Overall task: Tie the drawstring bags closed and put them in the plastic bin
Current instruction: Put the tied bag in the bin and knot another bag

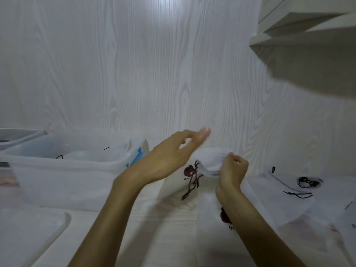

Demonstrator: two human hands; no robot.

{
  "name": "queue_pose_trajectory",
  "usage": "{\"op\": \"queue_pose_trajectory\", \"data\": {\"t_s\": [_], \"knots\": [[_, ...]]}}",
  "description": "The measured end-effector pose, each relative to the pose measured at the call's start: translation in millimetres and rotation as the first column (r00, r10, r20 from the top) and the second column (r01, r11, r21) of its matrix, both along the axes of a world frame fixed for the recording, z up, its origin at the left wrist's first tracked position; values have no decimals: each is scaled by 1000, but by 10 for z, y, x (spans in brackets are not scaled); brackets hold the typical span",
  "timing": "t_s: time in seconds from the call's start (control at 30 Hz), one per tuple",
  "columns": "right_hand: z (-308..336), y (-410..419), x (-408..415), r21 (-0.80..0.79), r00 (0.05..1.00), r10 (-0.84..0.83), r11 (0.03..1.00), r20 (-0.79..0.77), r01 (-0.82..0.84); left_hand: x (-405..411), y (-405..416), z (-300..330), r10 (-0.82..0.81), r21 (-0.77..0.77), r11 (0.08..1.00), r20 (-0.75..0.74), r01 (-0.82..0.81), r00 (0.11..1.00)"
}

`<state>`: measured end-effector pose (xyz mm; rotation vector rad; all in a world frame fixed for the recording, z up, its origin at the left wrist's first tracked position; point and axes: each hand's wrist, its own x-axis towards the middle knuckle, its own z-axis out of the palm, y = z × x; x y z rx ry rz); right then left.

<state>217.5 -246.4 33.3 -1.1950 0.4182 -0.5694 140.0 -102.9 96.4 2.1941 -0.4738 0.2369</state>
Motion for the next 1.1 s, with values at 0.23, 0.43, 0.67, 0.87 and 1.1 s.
{"op": "queue_pose_trajectory", "data": {"t_s": [0.23,0.43,0.67,0.87,1.1], "knots": [[256,-138,-145,433,923,358,816,141,-383,129,-26,-209,-3,265,963,229,-59,973],[460,-449,-221,117,686,720,676,108,-728,362,262,-389,-39,-98,994,71,46,997],[337,-663,-169,-526,867,454,695,-207,-489,380,307,-439,352,116,919,185,-376,918],[229,-693,-38,-611,915,379,696,-134,-378,294,210,-372,132,68,990,-125,-124,983],[173,-671,24,-691,934,346,652,-93,-311,228,57,-230,1,-208,976,-263,-58,965]]}}
